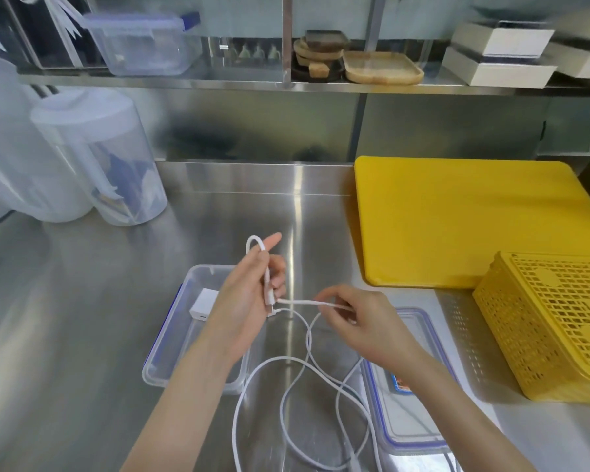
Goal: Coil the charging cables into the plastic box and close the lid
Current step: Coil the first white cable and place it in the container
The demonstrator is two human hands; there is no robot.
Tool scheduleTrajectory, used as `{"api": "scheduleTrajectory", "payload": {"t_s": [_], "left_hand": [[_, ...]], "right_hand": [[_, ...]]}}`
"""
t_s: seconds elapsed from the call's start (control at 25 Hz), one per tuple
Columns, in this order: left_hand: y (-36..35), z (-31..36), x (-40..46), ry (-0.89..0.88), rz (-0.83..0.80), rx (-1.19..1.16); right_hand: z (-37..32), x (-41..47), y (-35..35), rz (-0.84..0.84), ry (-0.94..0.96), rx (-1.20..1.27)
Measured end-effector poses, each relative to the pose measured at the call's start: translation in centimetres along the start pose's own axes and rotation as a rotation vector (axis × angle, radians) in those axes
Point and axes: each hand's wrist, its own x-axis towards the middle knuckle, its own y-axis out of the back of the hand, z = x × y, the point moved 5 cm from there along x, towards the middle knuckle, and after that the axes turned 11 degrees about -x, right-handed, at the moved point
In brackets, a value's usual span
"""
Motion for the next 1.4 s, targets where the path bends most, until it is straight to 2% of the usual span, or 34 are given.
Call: {"api": "scheduleTrajectory", "payload": {"t_s": [0.16,0.36,0.44,0.6,0.76,0.92,1.12,1.24,1.32,1.4], "left_hand": [[0.6,-2.2,-0.6,0.067,-0.034,0.390],[0.5,-3.9,-1.9,0.190,-0.097,0.560],[0.5,-4.6,-2.3,0.255,-0.121,0.461],[0.0,-4.5,-2.4,0.338,-0.150,-0.016],[0.6,-2.3,-1.8,0.304,-0.043,-0.403],[1.5,-1.9,-1.8,0.274,0.027,-0.452],[1.0,-2.8,-1.8,0.253,0.059,-0.452],[1.2,-2.6,-1.7,0.231,0.091,-0.455],[1.3,-2.8,-1.9,0.256,0.096,-0.477],[1.4,-2.9,-2.1,0.278,0.091,-0.459]], "right_hand": [[-1.7,-0.1,1.1,0.023,0.140,0.002],[-1.4,0.2,2.2,0.064,0.087,-0.021],[-0.9,0.2,2.4,0.093,0.019,0.054],[-0.4,0.4,1.8,0.089,-0.039,0.171],[1.1,-0.5,0.4,0.039,-0.150,0.300],[1.9,-1.4,-0.8,0.006,-0.224,0.300],[0.8,-1.5,-1.3,0.030,-0.170,0.120],[0.1,-1.9,-2.3,-0.062,-0.084,-0.021],[-0.1,-2.1,-3.0,-0.116,-0.091,0.010],[0.3,-2.1,-2.9,-0.094,-0.166,0.055]]}}
